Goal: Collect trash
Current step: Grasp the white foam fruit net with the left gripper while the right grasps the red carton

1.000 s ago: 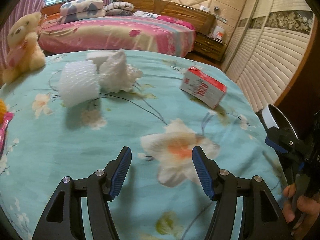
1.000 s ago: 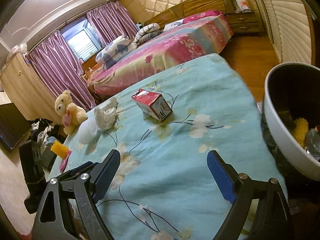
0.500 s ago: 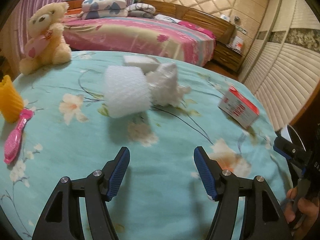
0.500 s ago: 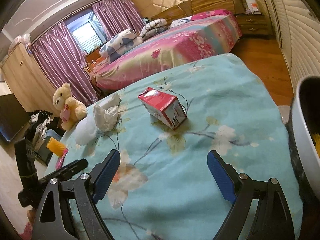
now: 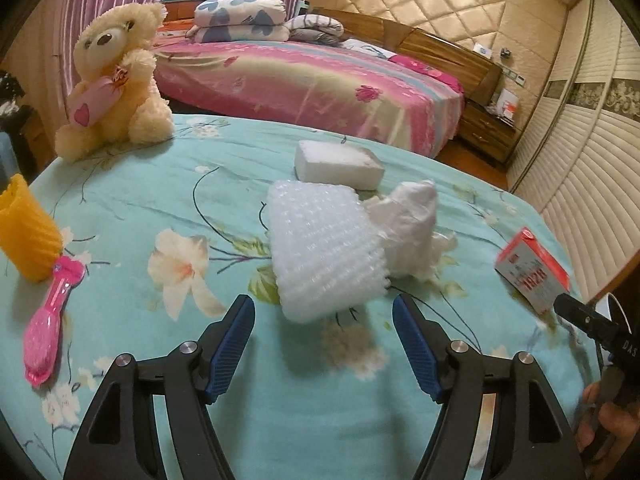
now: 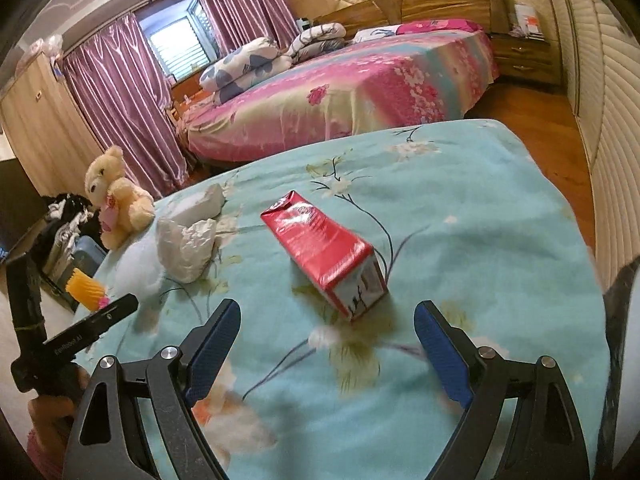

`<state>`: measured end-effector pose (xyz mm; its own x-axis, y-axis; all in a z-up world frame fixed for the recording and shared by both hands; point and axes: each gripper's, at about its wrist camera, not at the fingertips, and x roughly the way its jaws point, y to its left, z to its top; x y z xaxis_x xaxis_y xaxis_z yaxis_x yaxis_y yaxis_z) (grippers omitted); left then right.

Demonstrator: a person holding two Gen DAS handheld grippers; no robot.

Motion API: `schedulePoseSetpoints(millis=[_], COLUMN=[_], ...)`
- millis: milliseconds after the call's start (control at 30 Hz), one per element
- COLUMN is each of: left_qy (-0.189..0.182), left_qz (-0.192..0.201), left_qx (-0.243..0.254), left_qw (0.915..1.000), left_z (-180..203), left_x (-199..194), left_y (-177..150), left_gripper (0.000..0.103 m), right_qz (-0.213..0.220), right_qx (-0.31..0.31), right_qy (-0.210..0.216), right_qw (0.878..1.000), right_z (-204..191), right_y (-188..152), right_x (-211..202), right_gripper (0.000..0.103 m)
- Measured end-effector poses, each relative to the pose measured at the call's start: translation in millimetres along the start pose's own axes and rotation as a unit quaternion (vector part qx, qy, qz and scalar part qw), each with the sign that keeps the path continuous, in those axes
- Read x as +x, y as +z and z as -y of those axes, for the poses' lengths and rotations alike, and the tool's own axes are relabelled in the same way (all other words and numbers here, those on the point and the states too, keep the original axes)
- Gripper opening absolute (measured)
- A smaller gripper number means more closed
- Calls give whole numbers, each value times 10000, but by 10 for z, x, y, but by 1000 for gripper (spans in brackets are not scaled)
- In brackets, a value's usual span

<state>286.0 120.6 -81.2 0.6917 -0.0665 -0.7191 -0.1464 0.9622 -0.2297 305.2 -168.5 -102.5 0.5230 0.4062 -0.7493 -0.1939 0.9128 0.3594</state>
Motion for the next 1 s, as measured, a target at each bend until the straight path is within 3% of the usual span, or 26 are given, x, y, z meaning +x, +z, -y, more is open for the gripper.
schedulePoseSetpoints(millis=[300,367,400,467,533,700,1000], left_qy=[49,31,-15,-43,-38,-210,-837], left_qz=[36,24,1,-2,57,33,-69], left_qx=[83,116,137,194,285,417,774], left_qw=[9999,9999,9999,9998,9996,9989,9935], left_z=[49,58,59,69,91,163,540], left_x=[188,223,233,232,197,88,-105], left_y=[97,91,91,92,81,-37,-252], left_gripper=[69,64,52,46,39,32,30], right_qz=[-199,-225,-255,-282,-307,-155,126], right_qx=[-326,-403,-425,-440,-415,-253,69], right_qy=[-71,-172,-195,-248,-310,-224,-118], right_qw=[9992,9988,9986,9983,9982,9993,9998], right_z=[-71,-102,-108,-112,-98,-42,55], right_y=[166,171,173,174,148,13,-285], right_x=[252,282,300,317,308,117,-313], right_gripper=[90,89,89,77,42,34,34])
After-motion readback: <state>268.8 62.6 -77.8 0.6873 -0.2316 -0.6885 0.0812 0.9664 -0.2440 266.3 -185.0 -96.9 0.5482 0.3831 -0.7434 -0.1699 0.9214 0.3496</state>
